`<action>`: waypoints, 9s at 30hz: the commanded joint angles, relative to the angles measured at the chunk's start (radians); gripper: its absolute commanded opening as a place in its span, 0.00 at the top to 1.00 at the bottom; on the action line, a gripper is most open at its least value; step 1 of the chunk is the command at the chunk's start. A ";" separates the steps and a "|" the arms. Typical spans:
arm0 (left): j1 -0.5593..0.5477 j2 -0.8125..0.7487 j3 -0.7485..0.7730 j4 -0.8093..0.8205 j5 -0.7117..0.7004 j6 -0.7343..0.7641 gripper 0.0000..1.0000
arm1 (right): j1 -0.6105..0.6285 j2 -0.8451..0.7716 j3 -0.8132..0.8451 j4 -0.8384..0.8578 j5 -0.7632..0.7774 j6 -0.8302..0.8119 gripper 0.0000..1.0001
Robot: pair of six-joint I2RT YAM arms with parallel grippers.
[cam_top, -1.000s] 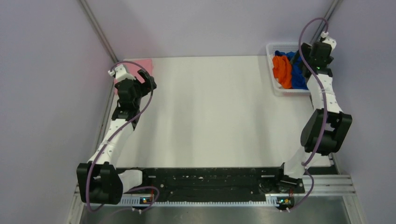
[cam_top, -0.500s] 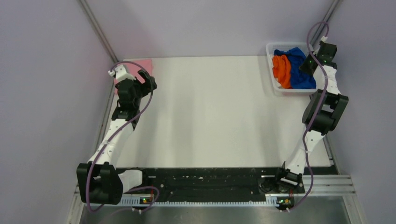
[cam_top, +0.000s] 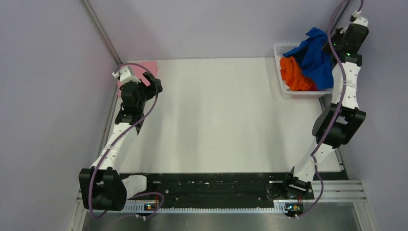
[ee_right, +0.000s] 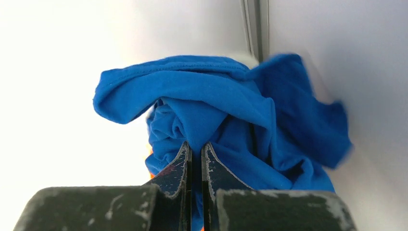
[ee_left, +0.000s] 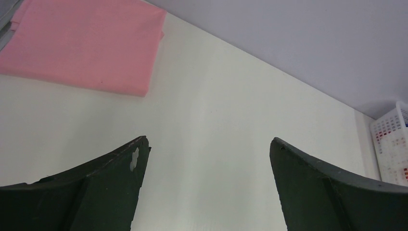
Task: Fold and stack the t-shirts
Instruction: Grab crumpled tshirt from bin with the right arm, then move the tshirt to the center of the board, then flatten out the tshirt
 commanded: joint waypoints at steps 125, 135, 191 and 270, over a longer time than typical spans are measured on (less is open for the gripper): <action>-0.003 -0.036 0.580 -0.208 0.195 -0.149 1.00 | 0.669 -0.836 -0.489 0.170 0.605 -0.245 1.00; 0.041 0.118 0.772 -0.209 0.164 -0.173 1.00 | 0.610 -0.678 -0.263 0.160 0.499 -0.370 1.00; 0.011 0.894 1.179 -0.401 0.064 -0.032 0.01 | 0.283 -0.530 -0.821 -0.129 0.268 0.107 0.01; -0.330 0.103 -0.102 -0.755 0.162 -0.225 0.01 | 0.475 -0.833 -1.237 0.025 0.319 0.301 0.01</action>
